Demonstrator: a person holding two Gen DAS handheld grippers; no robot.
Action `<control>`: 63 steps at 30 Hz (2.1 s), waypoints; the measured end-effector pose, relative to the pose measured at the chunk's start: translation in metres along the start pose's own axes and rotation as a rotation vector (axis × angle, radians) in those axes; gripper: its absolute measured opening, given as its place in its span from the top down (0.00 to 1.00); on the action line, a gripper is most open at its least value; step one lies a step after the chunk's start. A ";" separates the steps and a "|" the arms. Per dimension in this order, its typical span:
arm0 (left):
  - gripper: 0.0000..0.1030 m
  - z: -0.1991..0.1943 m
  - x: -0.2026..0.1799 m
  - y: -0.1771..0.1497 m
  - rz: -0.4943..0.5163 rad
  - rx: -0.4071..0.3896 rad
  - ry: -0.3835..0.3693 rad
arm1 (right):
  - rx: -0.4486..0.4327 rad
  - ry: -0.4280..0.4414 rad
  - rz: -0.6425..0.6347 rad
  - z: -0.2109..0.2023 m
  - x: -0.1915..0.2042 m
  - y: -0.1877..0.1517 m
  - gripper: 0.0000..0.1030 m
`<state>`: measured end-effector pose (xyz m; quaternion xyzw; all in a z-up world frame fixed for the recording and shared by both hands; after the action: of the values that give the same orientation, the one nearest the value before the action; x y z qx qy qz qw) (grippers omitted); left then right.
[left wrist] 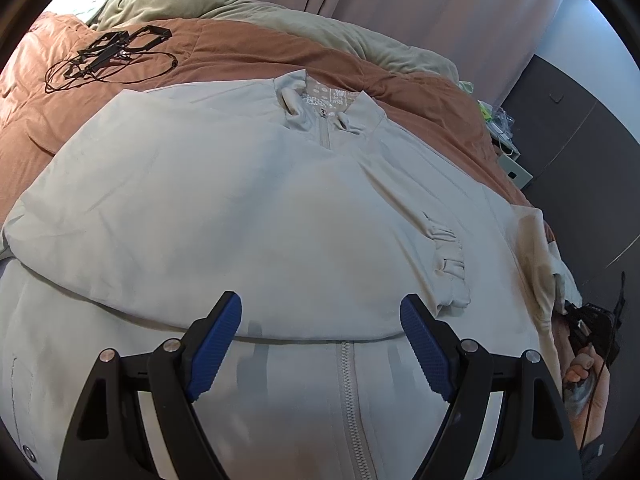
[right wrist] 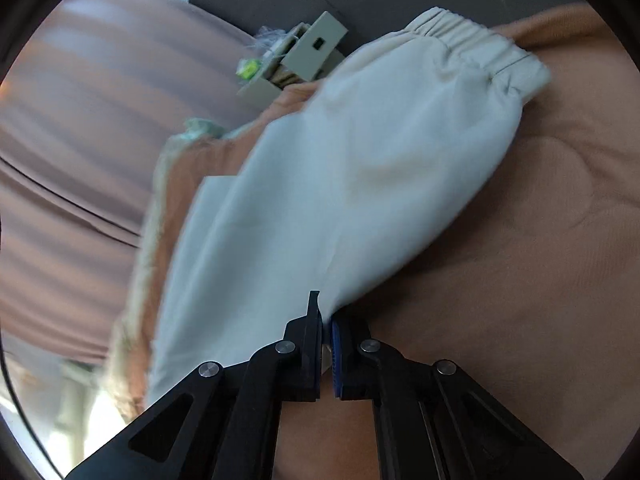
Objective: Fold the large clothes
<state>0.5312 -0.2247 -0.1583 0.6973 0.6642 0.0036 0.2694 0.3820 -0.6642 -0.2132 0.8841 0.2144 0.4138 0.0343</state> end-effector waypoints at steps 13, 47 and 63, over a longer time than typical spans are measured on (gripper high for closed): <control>0.20 -0.030 0.007 0.002 -0.048 -0.063 -0.085 | -0.084 0.167 -0.341 -0.053 0.140 -0.055 0.95; 0.20 -0.060 0.099 0.009 -0.346 -0.160 -0.112 | 0.557 0.127 -0.730 0.059 0.241 -0.241 0.25; 0.20 -0.074 0.093 0.005 -0.312 -0.174 -0.115 | 0.518 0.058 -0.226 0.056 0.124 -0.182 0.25</control>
<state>0.5200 -0.1108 -0.1265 0.5589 0.7449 -0.0207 0.3638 0.4307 -0.4422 -0.2042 0.8215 0.4112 0.3641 -0.1532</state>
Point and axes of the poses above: each gripper's, at about its wrist camera, not at the fingertips, and z roughly the way its jaws point, x to its left, y to its top, the point moved 1 cm from there along z, roughly the way its jaws point, and after that the axes turned 14 degrees about x, right-handed, at the moved point
